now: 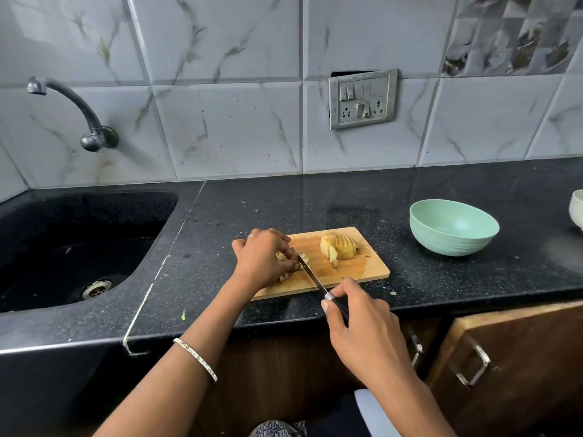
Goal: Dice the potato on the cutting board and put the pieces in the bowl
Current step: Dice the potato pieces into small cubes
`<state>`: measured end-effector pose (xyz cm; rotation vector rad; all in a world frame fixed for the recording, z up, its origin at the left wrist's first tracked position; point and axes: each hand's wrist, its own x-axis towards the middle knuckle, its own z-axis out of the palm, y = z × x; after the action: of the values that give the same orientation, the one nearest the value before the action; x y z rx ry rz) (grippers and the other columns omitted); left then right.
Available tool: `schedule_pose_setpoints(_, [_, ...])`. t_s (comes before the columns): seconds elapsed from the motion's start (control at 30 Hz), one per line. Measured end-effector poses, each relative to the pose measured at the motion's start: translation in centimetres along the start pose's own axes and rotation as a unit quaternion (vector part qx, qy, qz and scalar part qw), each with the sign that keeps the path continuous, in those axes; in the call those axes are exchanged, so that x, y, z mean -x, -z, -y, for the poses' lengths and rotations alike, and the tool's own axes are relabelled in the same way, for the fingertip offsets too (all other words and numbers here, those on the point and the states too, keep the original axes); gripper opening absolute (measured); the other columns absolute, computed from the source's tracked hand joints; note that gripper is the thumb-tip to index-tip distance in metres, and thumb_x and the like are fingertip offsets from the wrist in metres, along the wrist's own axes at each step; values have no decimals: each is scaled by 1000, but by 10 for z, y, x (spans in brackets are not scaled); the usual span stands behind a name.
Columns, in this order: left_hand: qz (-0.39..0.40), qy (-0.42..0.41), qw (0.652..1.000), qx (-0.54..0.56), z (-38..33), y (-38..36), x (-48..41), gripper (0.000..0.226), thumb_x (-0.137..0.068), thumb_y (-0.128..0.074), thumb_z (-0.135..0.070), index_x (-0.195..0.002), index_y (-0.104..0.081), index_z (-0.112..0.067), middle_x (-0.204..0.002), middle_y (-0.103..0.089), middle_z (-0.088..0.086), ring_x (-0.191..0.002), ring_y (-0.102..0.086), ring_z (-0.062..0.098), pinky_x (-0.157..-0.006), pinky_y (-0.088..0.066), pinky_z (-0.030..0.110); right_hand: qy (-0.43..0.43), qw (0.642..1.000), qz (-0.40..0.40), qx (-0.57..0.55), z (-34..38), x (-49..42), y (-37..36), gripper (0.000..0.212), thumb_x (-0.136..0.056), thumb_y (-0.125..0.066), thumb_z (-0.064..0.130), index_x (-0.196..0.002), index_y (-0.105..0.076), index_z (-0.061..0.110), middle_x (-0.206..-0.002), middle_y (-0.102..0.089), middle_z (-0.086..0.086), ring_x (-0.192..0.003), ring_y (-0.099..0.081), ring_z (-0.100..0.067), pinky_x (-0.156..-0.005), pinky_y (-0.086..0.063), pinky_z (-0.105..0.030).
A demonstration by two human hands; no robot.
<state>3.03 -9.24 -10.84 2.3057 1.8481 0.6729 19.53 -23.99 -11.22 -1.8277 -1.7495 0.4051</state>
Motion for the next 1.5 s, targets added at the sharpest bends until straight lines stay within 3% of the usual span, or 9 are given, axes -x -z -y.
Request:
schedule_pose_setpoints(0.07, [1, 7, 1000, 7, 0, 0, 0, 12, -75, -79, -45, -83, -78, -36, -123, -60, -22, -122, -42, 13, -83, -21, 38, -3, 1000, 3, 0, 0, 0, 2, 10, -102, -46, 45, -101, -45, 35, -82, -59, 6, -77, -53, -18, -53, -33, -24])
schedule_pose_setpoints(0.5, [15, 33, 999, 21, -1, 2, -1, 14, -74, -79, -48, -67, -69, -41, -123, -62, -22, -123, -42, 15, -83, -22, 39, -5, 1000, 5, 27, 3, 12, 15, 12, -102, -46, 46, -101, -45, 35, -79, -56, 8, -72, -48, -21, -59, -37, -35])
schedule_pose_setpoints(0.67, [18, 35, 999, 18, -3, 2, -1, 13, -73, -79, -49, -74, -73, -38, -124, -61, -22, -124, -42, 15, -85, -23, 41, -11, 1000, 12, 26, 1, 13, 16, 12, -101, -47, 45, -99, -45, 34, -75, -55, 8, -70, -51, -17, -50, -32, -21])
schedule_pose_setpoints(0.9, [16, 39, 999, 13, -2, 1, -2, 11, -76, -78, -47, -80, -75, -37, -126, -61, -22, -125, -42, 16, -86, -24, 42, -1, 1000, 17, 14, 1, 15, 19, 12, -101, -49, 45, -96, -47, 34, -75, -57, 7, -71, -56, -15, -57, -42, -31])
schedule_pose_setpoints(1.13, [16, 42, 999, 12, -1, 1, -3, 11, -76, -78, -47, -80, -76, -36, -124, -63, -22, -124, -44, 17, -89, -27, 44, -15, 998, 19, 51, 9, 14, 16, 9, -103, -45, 43, -103, -43, 35, -81, -48, 10, -72, -45, -17, -49, -25, -18])
schedule_pose_setpoints(1.37, [-6, 50, 999, -2, -2, 1, -1, 15, -75, -77, -48, -79, -76, -34, -115, -67, -19, -121, -46, 17, -87, -25, 42, 3, 998, 28, 63, 8, 15, 11, 13, -103, -46, 38, -114, -44, 31, -95, -58, 5, -79, -49, -19, -65, -38, -30])
schedule_pose_setpoints(1.5, [-13, 48, 999, -7, -3, 5, 1, 11, -75, -78, -45, -78, -72, -36, -114, -67, -16, -121, -46, 18, -86, -24, 42, -10, 999, 24, 46, 2, 17, 24, 10, -100, -49, 44, -100, -47, 34, -87, -58, 8, -80, -56, -18, -64, -43, -34])
